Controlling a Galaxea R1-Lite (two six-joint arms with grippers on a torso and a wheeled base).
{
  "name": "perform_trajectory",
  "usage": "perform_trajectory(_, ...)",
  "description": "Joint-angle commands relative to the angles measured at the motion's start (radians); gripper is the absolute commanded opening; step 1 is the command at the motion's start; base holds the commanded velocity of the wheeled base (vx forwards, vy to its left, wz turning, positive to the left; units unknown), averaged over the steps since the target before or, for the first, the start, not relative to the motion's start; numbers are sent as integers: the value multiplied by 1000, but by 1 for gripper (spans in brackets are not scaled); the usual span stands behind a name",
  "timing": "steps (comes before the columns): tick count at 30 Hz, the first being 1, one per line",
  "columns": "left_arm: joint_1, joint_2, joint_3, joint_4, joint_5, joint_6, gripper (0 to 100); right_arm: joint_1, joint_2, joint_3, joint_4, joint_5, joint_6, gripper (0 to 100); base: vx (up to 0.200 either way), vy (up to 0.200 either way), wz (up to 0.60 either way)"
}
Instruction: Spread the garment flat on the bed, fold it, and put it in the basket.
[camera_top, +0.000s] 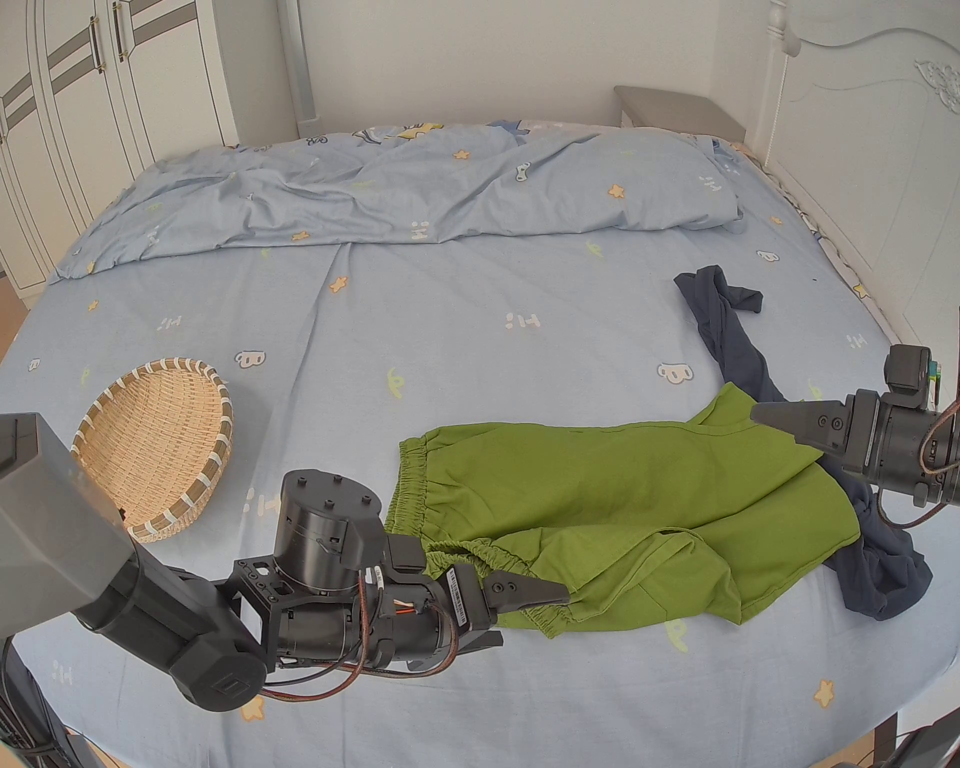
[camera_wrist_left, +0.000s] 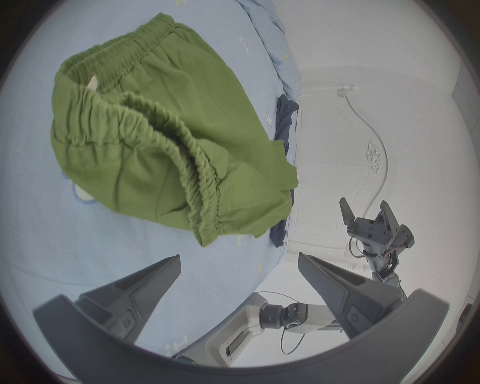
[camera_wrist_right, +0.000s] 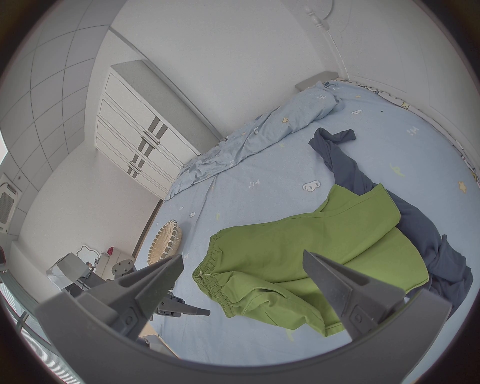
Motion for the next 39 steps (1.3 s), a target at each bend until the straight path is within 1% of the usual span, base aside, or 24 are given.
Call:
perform_trajectory(1, 10, 17, -33, -8, 43, 2, 100, -1, 6, 7, -13, 0, 1, 100, 0, 0, 0)
perform_trajectory(2, 10, 17, -35, -8, 46, 2, 100, -1, 6, 8, -15, 0, 1, 100, 0, 0, 0)
perform_trajectory(3, 10, 23, -54, -9, 68, 2, 100, -1, 7, 8, -18, 0, 4, 100, 0, 0, 0)
perform_trajectory(9, 14, 83, -84, -11, 71, 4, 100, -1, 6, 8, -18, 0, 5, 100, 0, 0, 0)
perform_trajectory(10, 28, 106, -97, -14, 71, 7, 100, -1, 6, 8, -18, -1, 5, 100, 0, 0, 0)
perform_trajectory(14, 31, 118, -110, -32, 72, 7, 100, 1, 6, 10, -18, -1, 5, 100, 0, 0, 0)
perform_trajectory(23, 30, 155, -114, -123, 77, 8, 100, 4, 6, 11, -18, -1, 5, 100, 0, 0, 0)
perform_trajectory(24, 30, 159, -114, -126, 77, 8, 0, 4, 4, 11, -18, -1, 5, 100, 0, 0, 0)
perform_trajectory(35, 33, 162, -107, -121, 75, 5, 0, 4, 4, 13, -16, -1, 1, 100, 0, 0, 0)
perform_trajectory(38, 48, 164, -102, -115, 68, 4, 0, 4, 1, 13, -16, -1, 1, 100, 0, 0, 0)
perform_trajectory(39, 74, 161, -93, -106, 63, 4, 0, 2, 0, 13, -16, -1, 4, 100, 0, 0, 0)
